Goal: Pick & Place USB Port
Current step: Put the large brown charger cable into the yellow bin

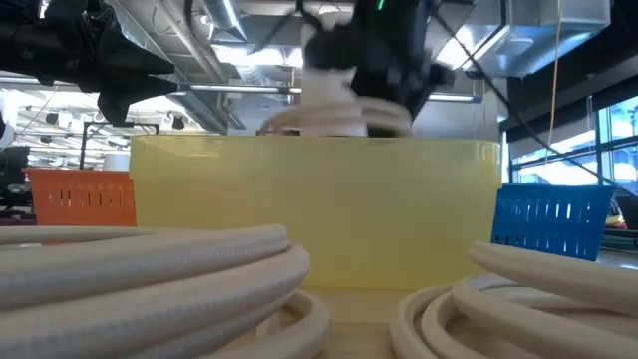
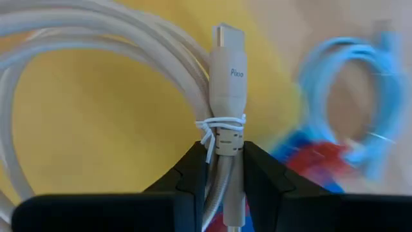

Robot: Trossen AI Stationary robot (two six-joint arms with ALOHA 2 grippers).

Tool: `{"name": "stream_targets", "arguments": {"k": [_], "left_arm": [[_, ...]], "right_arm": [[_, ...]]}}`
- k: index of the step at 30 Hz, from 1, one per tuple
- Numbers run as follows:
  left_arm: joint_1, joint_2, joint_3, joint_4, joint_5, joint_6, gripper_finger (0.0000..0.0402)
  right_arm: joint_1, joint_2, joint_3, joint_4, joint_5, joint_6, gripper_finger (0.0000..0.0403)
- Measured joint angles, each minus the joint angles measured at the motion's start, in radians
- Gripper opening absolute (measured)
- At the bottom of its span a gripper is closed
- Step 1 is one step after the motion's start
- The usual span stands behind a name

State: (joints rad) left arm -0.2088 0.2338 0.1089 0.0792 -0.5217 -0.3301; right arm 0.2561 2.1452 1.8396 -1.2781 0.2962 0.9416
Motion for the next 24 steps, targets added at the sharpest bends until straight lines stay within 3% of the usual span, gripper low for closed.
{"name": "stream_targets", "arguments": {"k": [10,24], "left_arm": [[0.000,0.000,0.000,0.000,0.000,0.001,0.0171],[0.000,0.000,0.000,-0.002,0.000,0.002,0.0171]], "right_arm": [[-0.092,0.000,-0.155,0.264,-0.084,-0.134,0.0075],[-0.143,-0.006,-0.312,0.419,-0.143,-0.165,0.0075]]}}
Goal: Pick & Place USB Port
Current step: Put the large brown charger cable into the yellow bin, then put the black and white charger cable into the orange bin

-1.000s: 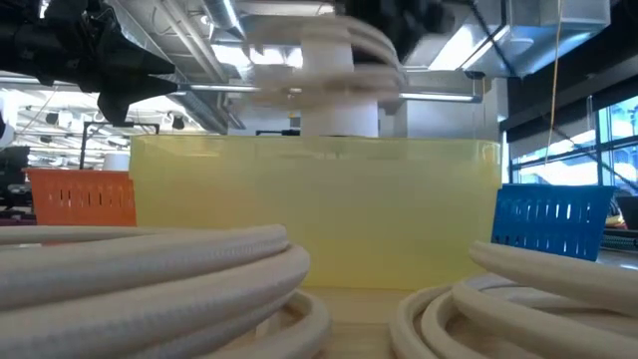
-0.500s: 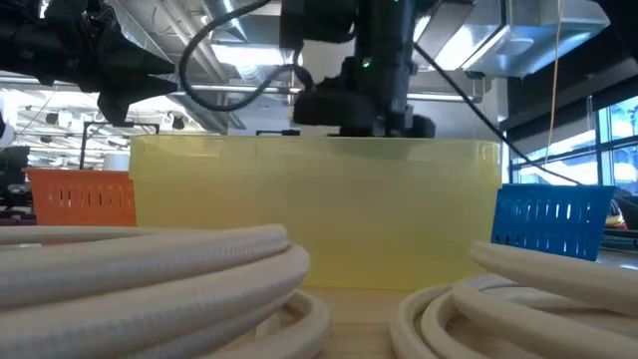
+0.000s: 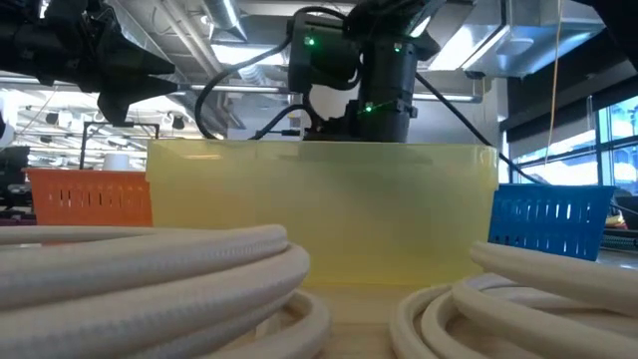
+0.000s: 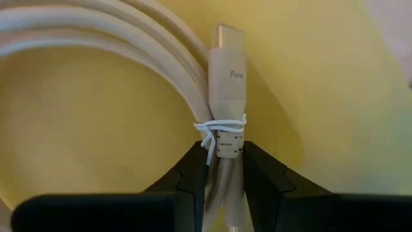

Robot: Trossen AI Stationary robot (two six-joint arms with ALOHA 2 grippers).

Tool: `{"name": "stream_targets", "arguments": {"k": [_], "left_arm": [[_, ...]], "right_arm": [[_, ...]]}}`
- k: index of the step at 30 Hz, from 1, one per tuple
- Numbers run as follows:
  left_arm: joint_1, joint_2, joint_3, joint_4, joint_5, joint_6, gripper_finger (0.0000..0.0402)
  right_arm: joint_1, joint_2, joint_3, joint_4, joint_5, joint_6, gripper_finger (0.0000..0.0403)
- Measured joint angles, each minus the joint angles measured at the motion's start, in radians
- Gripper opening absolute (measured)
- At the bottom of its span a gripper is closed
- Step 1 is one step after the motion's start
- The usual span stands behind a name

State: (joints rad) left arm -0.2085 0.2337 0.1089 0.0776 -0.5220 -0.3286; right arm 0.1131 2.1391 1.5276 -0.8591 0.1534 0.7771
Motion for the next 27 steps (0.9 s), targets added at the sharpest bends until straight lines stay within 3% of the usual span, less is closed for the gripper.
{"name": "stream_targets", "arguments": {"k": [7,13,17,21,27], "left_arm": [[0.000,0.000,0.000,0.000,0.000,0.000,0.0171],[0.000,0.000,0.000,0.000,0.000,0.000,0.0171],[0.000,0.000,0.000,0.000,0.000,0.000,0.0171],[0.000,0.000,0.000,0.000,0.000,0.000,0.0171],[0.000,0.000,0.000,-0.008,0.000,0.001,0.0171]], "right_arm": [[0.002,0.000,0.007,-0.004,0.031,0.001,0.0088],[0.000,0.005,0.067,-0.024,0.038,0.004,0.0233],[0.011,0.005,0.129,-0.118,0.088,0.009,0.0289],[0.040,0.005,0.221,-0.263,0.161,0.040,0.0296],[0.116,0.004,0.383,-0.471,0.279,0.111,0.0276]]}}
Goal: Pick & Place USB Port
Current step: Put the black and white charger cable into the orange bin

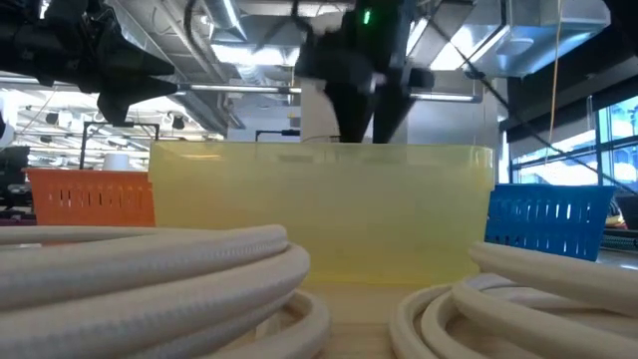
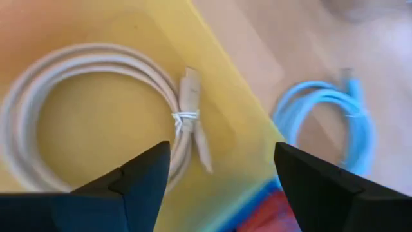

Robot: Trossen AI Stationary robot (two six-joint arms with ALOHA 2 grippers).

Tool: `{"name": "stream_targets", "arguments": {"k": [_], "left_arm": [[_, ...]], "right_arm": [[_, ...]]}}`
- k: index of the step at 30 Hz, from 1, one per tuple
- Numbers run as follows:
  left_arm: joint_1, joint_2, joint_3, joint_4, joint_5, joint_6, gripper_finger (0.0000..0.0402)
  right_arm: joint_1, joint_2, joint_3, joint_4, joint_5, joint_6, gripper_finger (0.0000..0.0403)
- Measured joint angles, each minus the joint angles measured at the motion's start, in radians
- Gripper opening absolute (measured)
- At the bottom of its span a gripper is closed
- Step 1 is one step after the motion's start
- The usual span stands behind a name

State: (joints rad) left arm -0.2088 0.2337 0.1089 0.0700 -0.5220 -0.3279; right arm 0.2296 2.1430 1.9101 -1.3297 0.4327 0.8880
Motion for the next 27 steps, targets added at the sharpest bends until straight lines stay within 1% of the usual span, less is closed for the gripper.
{"name": "stream_targets", "arguments": {"k": [5,6,9,11,16,19,21,24,27], "left_arm": [[0.000,0.000,0.000,-0.007,0.000,0.000,0.0171],[0.000,0.000,0.000,-0.010,0.000,0.000,0.0171],[0.000,0.001,0.000,-0.023,0.000,0.000,0.0171],[0.000,0.003,0.001,-0.028,0.000,0.000,0.0171],[0.000,0.012,0.001,-0.035,0.022,0.001,0.0171],[0.000,0.021,0.001,-0.042,0.012,0.049,0.0171],[0.001,0.029,0.001,-0.056,-0.027,0.078,0.0171],[0.011,0.055,0.001,-0.086,-0.119,0.127,0.0171],[0.053,0.093,0.018,-0.137,-0.145,0.163,0.0171]], "right_arm": [[0.081,0.000,0.106,-0.237,0.097,0.121,0.0265],[0.099,-0.002,0.113,-0.252,0.116,0.146,0.0264],[0.148,-0.014,0.112,-0.238,0.144,0.146,0.0263],[0.172,-0.023,0.113,-0.244,0.161,0.175,0.0263],[0.206,-0.029,0.100,-0.240,0.179,0.178,0.0263],[0.228,-0.030,0.075,-0.240,0.178,0.178,0.0263],[0.244,-0.032,0.050,-0.242,0.177,0.190,0.0263],[0.266,-0.037,0.009,-0.239,0.177,0.232,0.0263],[0.275,-0.055,-0.044,-0.239,0.177,0.282,0.0263]]}}
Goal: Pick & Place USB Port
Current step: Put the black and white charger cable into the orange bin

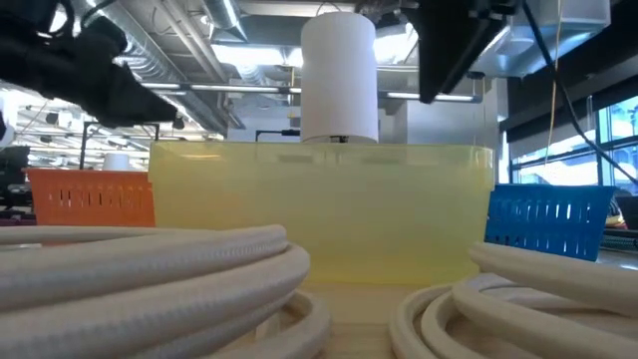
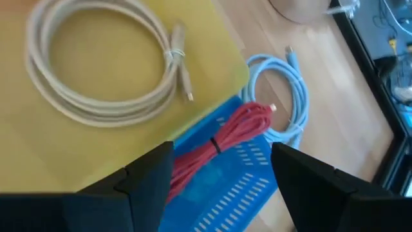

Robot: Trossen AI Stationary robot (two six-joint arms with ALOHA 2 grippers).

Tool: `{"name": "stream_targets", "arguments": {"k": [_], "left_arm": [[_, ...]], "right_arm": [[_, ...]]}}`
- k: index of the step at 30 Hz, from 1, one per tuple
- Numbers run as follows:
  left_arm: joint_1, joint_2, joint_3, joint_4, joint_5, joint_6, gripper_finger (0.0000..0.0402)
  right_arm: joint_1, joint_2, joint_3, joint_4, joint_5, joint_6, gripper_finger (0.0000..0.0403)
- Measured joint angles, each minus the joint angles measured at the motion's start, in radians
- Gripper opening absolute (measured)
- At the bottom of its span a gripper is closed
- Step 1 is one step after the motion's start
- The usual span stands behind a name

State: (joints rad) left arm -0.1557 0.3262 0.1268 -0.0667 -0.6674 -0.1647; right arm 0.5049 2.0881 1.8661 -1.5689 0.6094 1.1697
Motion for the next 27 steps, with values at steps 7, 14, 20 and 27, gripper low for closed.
{"name": "stream_targets", "arguments": {"k": [7,14,20,27], "left_arm": [[0.187,0.182,0.215,-0.317,0.050,-0.056,0.0171],[0.388,0.468,0.395,-0.418,0.171,0.097,0.0168],[0.548,0.741,0.461,-0.403,0.222,0.277,0.0162],[0.731,0.995,0.524,-0.363,0.302,0.426,0.0157]], "right_arm": [[-0.004,-0.133,-0.209,-0.002,0.000,0.136,0.0263],[-0.018,-0.333,-0.414,-0.004,0.076,0.295,0.0263],[-0.018,-0.453,-0.500,-0.004,0.079,0.365,0.0263],[-0.018,-0.477,-0.505,-0.002,0.106,0.344,0.0263]]}}
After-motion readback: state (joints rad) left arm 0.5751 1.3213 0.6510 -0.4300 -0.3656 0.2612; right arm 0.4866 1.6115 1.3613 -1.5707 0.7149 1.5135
